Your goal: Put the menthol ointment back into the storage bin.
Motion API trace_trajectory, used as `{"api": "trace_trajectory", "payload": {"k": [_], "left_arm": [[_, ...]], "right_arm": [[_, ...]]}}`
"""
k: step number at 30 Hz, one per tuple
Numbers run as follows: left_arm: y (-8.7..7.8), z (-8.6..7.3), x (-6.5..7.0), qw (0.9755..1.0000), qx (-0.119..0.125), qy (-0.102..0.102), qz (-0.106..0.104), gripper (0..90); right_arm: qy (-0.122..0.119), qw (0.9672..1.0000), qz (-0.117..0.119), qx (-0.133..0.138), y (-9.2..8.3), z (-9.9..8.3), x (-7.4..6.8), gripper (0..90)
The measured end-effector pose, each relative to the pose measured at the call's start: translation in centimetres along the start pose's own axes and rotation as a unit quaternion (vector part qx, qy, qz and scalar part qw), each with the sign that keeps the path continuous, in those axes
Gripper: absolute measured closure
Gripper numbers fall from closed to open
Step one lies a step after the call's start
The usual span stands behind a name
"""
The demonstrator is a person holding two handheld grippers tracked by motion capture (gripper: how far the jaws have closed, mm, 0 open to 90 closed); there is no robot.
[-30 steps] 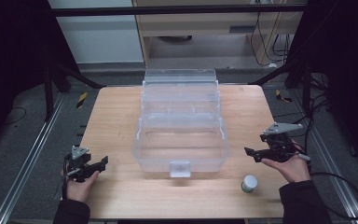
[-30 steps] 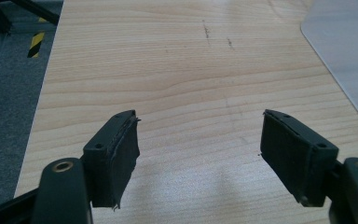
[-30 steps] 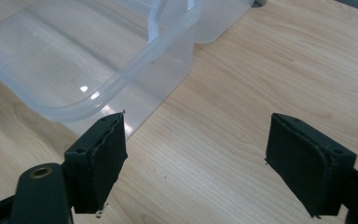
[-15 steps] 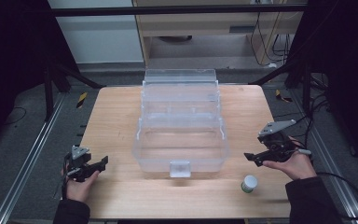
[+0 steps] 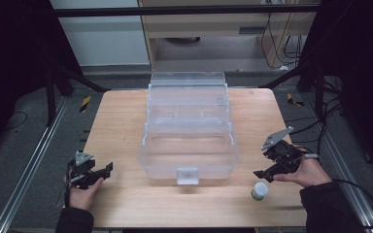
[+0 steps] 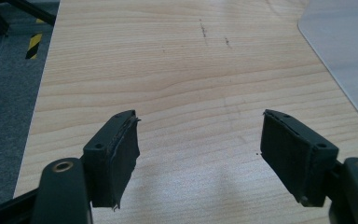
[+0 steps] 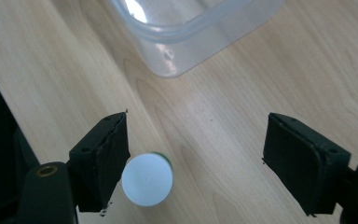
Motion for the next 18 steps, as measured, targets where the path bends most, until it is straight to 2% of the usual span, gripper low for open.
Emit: {"api": "trace_trajectory", "payload": {"k": [10,18], "left_arm": [[0.0,0.0,0.0,1.0000,0.000,0.000,-0.001,27.2],[0.0,0.0,0.0,1.0000,-0.001,0.001,-0.002,27.2]], "right_arm": [[-0.031,0.9979,0.022,-0.053,0.8,-1.0,-1.0,24.7],[-0.059,0.9948,0.034,-0.076,1.1,-1.7,-1.5,26.8]]}}
Point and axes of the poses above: each handheld gripper's, and its own axes: y roughly forward along the jaws, z roughly out of its top, x roughly to its right, the point moved 10 cm from there along y, roughly forward along the jaws
